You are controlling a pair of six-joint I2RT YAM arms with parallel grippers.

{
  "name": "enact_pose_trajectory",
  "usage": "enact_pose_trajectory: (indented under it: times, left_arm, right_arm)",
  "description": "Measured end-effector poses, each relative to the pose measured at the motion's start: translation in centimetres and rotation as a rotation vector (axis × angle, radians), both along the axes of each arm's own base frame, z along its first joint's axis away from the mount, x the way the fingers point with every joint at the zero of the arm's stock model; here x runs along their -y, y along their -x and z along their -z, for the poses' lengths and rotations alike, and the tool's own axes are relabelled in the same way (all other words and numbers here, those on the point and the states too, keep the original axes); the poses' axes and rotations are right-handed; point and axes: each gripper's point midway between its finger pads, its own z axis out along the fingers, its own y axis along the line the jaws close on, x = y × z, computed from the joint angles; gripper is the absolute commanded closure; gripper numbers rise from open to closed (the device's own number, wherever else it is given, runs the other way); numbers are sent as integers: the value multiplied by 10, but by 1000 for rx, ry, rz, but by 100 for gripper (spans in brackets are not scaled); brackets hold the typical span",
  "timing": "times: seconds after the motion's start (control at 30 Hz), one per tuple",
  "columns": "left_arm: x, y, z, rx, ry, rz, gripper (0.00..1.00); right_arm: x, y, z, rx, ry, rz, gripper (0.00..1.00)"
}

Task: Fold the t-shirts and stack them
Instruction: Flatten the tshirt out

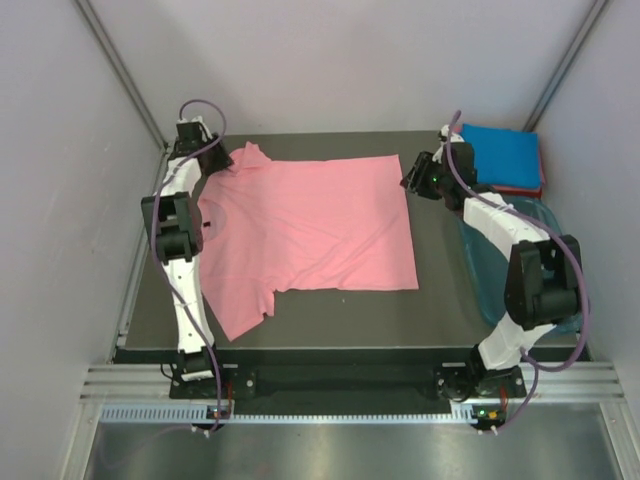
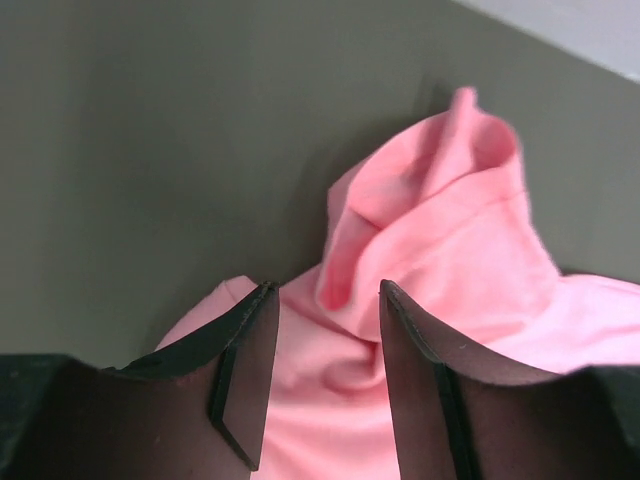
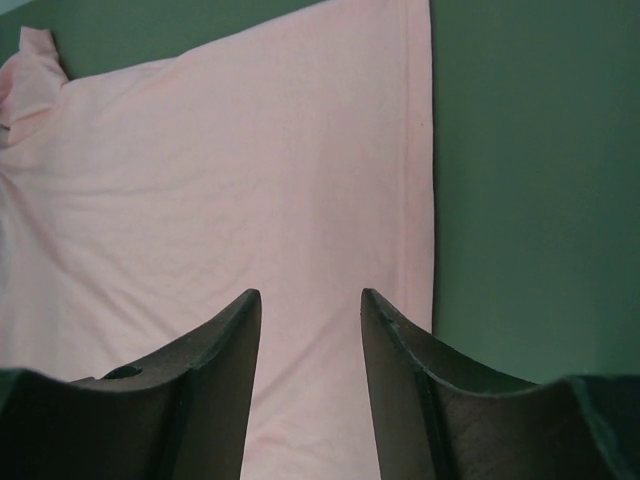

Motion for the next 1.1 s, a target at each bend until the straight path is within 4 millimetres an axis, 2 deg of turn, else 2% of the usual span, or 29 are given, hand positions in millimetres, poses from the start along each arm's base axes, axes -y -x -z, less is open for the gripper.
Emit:
enact_pose_trajectory:
  times: [0.1, 0.3, 0.43, 0.47, 0.53, 0.57, 0.6, 0.67, 0.77, 0.97, 1.1]
  left_arm:
    - [2, -3, 24, -27, 14, 2, 50]
    - [5, -14, 16, 17, 16, 11, 52]
    - [6, -22, 10, 50, 12, 14, 65]
    - [7, -22, 9, 52, 12, 17, 76]
    - [8, -24, 8, 58, 12, 20, 85]
    - [9, -25, 7, 65, 13, 24, 95]
    - [10, -26, 5, 71, 19, 25, 100]
    - [11, -28, 3, 86, 23, 34, 100]
    - [15, -30, -1, 102, 37, 48, 100]
    - [24, -36, -10, 143, 60, 67, 100]
    - [28, -38, -14, 161, 61, 76, 100]
  right_arm:
    - [-3, -11, 11, -19, 0, -5, 55]
    - [-8, -40, 23, -18, 3, -1, 55]
    - [-11, -84, 17, 39, 10, 30, 54]
    - [-12, -99, 15, 59, 11, 40, 53]
    - [-13, -128, 15, 93, 16, 61, 52]
    - [-14, -140, 17, 105, 18, 71, 52]
    - [-14, -153, 23, 110, 24, 83, 52]
    - [-14, -174, 34, 119, 27, 102, 51]
    - [-11, -191, 58, 97, 18, 132, 50]
    - [2, -201, 110, 15, -29, 214, 50]
    - [7, -217, 109, 35, -76, 256, 51]
